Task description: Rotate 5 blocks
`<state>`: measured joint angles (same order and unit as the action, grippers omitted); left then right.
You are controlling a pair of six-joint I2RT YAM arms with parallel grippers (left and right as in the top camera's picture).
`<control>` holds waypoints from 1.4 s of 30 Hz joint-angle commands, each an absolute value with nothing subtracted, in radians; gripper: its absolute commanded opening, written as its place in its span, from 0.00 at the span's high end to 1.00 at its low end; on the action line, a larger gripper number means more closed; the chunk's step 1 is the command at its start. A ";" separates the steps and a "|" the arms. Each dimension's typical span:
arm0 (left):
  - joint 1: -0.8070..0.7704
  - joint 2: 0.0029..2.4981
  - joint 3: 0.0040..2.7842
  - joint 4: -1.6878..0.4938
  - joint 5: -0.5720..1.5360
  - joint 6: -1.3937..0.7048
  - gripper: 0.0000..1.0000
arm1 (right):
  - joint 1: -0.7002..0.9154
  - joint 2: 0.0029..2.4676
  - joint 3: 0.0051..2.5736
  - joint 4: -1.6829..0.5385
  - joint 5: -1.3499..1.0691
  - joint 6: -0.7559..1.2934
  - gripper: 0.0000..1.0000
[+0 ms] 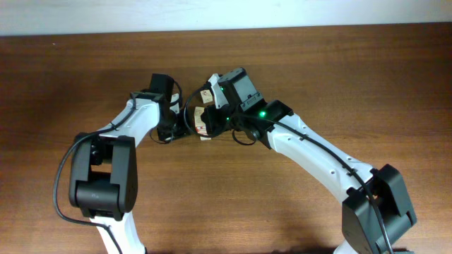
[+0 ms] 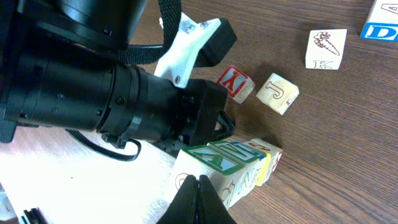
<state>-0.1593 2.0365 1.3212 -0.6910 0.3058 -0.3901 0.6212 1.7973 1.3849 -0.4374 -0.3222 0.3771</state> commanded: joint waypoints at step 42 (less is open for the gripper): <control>-0.029 2.046 1.324 -0.678 0.101 -0.389 0.07 | 0.644 1.888 1.341 -0.463 -0.179 0.216 0.96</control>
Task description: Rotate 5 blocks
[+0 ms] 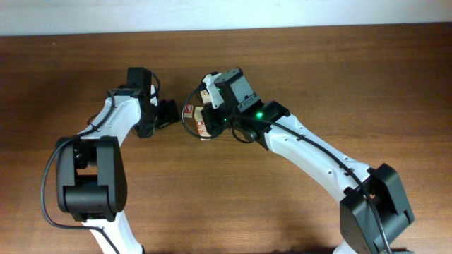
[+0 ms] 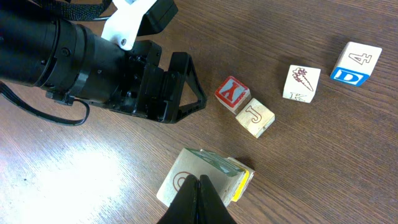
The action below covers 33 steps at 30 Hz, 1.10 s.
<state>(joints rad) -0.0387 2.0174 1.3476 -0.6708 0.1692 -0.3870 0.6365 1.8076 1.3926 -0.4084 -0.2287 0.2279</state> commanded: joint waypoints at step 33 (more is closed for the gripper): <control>0.062 2.046 1.324 -0.644 -0.102 -0.389 0.01 | 0.643 1.846 1.394 -0.482 -0.232 0.213 0.94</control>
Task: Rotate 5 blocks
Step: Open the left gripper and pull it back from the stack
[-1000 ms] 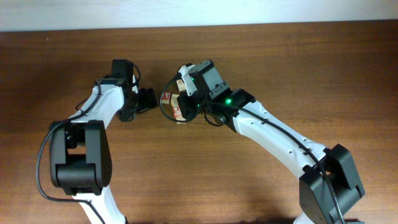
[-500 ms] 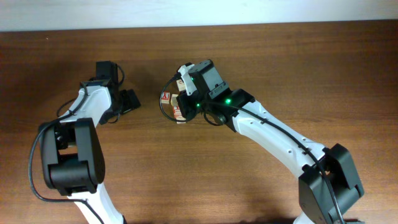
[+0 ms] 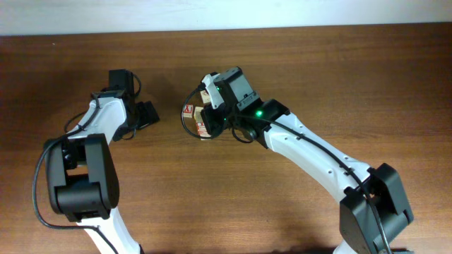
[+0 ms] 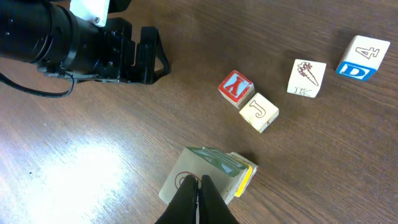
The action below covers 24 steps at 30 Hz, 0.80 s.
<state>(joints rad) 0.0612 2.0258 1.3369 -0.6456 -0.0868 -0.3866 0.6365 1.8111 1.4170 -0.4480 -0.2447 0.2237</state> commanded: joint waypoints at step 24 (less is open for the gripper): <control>0.062 2.046 1.324 -0.644 -0.102 -0.389 0.01 | 0.643 1.823 1.473 -0.519 -0.236 0.168 0.94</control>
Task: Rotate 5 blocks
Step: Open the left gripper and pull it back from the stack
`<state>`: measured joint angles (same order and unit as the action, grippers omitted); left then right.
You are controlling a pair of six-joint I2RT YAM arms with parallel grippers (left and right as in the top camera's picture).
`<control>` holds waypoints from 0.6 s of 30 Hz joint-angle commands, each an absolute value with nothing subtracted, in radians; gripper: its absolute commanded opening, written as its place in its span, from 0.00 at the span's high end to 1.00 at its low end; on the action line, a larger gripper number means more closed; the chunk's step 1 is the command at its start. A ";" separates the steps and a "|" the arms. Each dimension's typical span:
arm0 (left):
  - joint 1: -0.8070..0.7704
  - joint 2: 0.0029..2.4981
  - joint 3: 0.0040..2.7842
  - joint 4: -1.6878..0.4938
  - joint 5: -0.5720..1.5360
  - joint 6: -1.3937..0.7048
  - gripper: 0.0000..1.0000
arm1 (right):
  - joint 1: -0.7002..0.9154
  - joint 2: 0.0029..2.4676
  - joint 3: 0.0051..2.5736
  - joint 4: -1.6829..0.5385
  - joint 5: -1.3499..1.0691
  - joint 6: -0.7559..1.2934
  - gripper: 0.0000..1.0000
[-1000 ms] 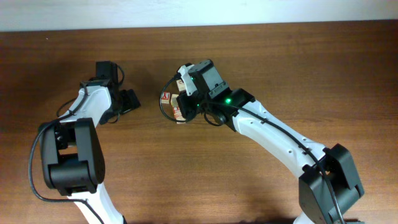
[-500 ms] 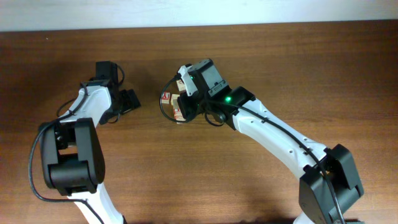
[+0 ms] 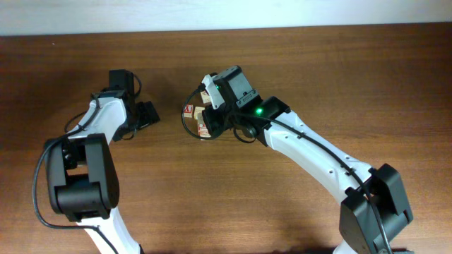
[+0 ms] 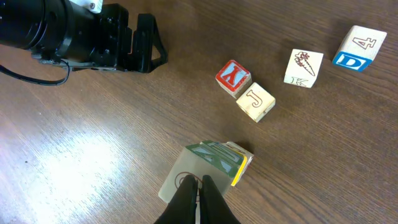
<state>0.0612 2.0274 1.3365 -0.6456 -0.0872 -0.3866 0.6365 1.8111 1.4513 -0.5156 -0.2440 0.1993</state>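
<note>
My right gripper (image 4: 200,180) is shut, its fingertips together over the pale face of a green-topped block with a yellow side (image 4: 214,163). Whether they touch it I cannot tell. Further off on the table lie a red Y block (image 4: 234,78), a J block (image 4: 255,102) touching it, a K block with a carrot picture (image 4: 304,68) and a blue D block marked 4 (image 4: 356,47). My left gripper (image 3: 147,114) rests off to the left, apart from every block; its jaw state is unclear.
The brown wooden table (image 3: 233,204) carries only the blocks and both arms. The left arm's black wrist (image 4: 56,31) lies across the far left of the right wrist view. A pale wall edge runs along the table's back.
The right wrist view has shifted slightly, so the right gripper moved a little over the green-topped block. The left arm and the other blocks stand as before.
At first my left gripper was pressed up against the green-topped block, beside my shut right gripper. Then it stood back to the left, then further left, where it remains. The right gripper stayed shut over the block throughout.
</note>
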 commanded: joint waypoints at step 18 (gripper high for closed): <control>0.062 2.046 1.324 -0.644 -0.102 -0.389 0.01 | 0.643 1.823 1.501 -0.512 -0.236 0.108 0.91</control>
<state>0.0612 2.0274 1.3365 -0.6456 -0.0872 -0.3866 0.6365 1.8114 1.4723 -0.5159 -0.2436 0.1196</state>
